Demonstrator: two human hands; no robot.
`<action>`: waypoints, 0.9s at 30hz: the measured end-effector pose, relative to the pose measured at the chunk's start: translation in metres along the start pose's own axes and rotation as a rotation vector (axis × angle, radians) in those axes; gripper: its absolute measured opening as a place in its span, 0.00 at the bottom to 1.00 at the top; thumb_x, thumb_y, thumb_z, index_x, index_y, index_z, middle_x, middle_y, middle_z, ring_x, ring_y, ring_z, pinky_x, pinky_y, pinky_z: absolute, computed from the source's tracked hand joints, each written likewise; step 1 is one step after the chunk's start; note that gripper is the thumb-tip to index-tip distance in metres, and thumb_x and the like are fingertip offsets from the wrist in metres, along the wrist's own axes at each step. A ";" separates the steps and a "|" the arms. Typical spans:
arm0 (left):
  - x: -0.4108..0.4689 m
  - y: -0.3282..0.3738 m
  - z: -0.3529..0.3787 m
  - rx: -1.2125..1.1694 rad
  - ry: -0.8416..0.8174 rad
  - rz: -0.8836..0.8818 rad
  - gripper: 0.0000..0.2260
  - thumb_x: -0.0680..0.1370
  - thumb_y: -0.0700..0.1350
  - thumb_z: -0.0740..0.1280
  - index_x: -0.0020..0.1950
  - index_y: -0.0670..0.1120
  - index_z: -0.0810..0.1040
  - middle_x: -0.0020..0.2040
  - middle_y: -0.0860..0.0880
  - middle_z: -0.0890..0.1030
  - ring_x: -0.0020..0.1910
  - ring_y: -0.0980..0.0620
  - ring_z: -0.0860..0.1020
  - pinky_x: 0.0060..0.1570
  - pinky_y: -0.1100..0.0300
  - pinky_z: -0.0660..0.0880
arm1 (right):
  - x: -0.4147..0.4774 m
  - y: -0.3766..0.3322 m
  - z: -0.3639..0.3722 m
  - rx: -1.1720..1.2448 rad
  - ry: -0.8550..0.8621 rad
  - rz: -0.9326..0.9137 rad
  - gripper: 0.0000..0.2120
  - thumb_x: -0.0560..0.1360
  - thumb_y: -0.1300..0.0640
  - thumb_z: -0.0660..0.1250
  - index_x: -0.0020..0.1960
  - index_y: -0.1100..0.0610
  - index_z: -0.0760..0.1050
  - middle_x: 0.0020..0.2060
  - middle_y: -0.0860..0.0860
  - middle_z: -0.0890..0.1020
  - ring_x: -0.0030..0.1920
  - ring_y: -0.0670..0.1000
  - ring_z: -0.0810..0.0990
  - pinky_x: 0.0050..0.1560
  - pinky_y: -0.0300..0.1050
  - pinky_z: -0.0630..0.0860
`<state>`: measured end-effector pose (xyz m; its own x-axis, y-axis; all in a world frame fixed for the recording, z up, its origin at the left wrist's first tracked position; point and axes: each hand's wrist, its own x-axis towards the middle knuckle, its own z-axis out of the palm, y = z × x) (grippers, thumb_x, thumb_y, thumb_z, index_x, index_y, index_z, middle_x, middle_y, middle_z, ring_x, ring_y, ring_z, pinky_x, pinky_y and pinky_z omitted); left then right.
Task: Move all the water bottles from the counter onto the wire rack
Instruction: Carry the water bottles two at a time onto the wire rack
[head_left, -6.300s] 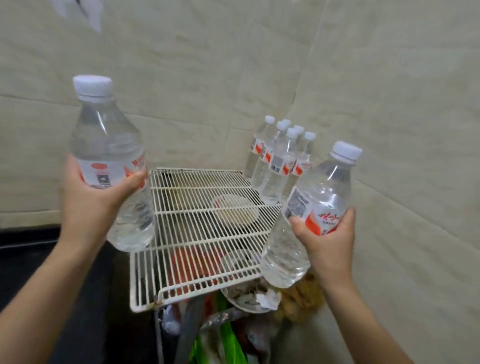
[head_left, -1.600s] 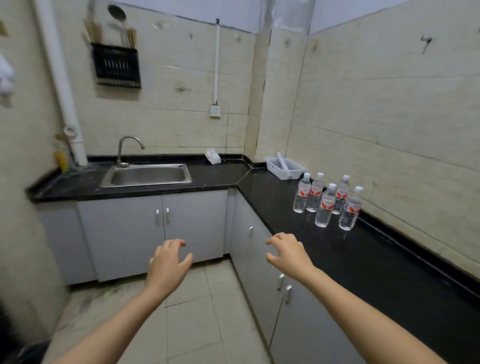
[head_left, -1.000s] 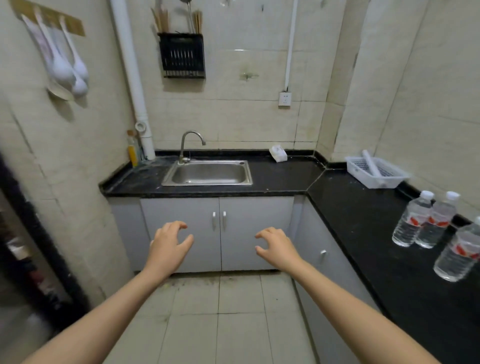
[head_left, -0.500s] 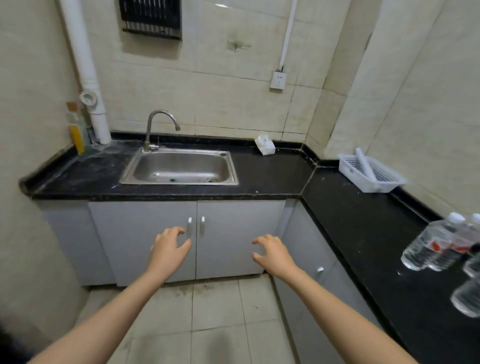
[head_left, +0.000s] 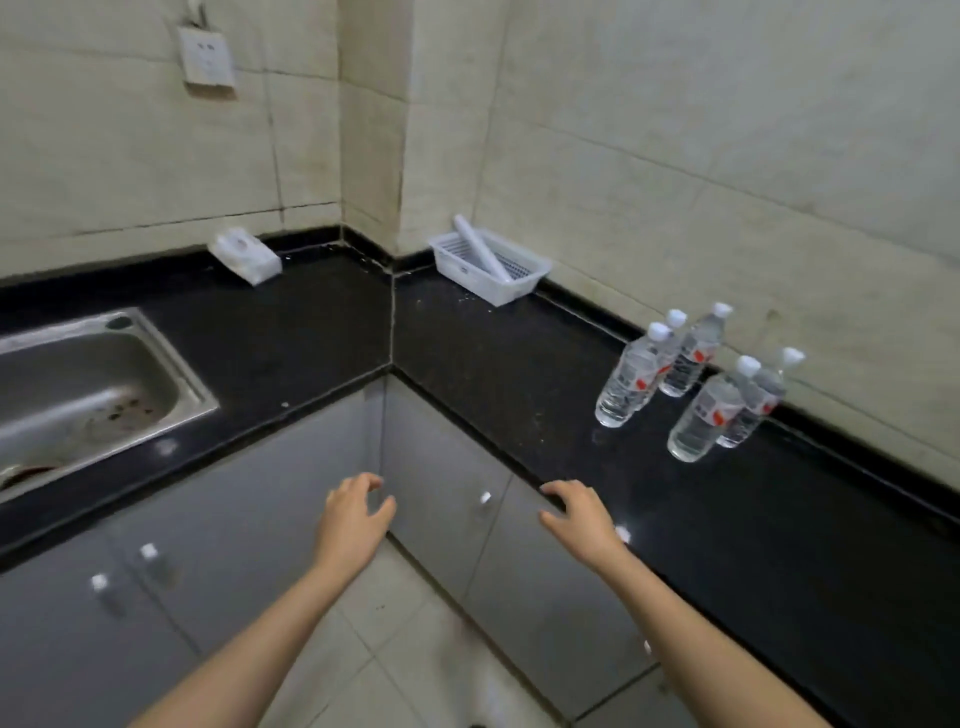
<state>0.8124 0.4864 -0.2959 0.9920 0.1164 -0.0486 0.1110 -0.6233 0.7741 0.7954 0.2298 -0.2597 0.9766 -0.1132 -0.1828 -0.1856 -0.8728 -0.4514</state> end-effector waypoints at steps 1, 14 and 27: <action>0.012 0.011 0.014 0.007 -0.039 0.031 0.13 0.75 0.42 0.65 0.57 0.38 0.75 0.58 0.38 0.77 0.59 0.40 0.73 0.59 0.49 0.69 | 0.006 0.013 -0.007 0.013 0.027 0.038 0.18 0.73 0.56 0.64 0.63 0.56 0.72 0.62 0.55 0.75 0.63 0.56 0.71 0.63 0.46 0.67; 0.132 0.152 0.174 0.094 -0.265 0.173 0.14 0.76 0.46 0.62 0.61 0.44 0.72 0.60 0.45 0.74 0.58 0.47 0.72 0.58 0.56 0.69 | 0.132 0.146 -0.080 0.242 0.260 0.239 0.19 0.73 0.59 0.65 0.63 0.59 0.71 0.60 0.57 0.76 0.61 0.57 0.73 0.61 0.44 0.67; 0.177 0.204 0.283 0.056 -0.446 0.186 0.27 0.72 0.46 0.68 0.68 0.43 0.64 0.66 0.42 0.70 0.65 0.44 0.69 0.64 0.52 0.67 | 0.185 0.182 -0.082 0.526 0.394 0.399 0.18 0.73 0.61 0.66 0.62 0.60 0.72 0.58 0.56 0.79 0.60 0.53 0.76 0.56 0.38 0.67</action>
<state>1.0277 0.1611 -0.3248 0.9231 -0.3358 -0.1877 -0.0795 -0.6439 0.7609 0.9512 0.0106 -0.3040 0.7731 -0.6189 -0.1388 -0.4629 -0.4009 -0.7906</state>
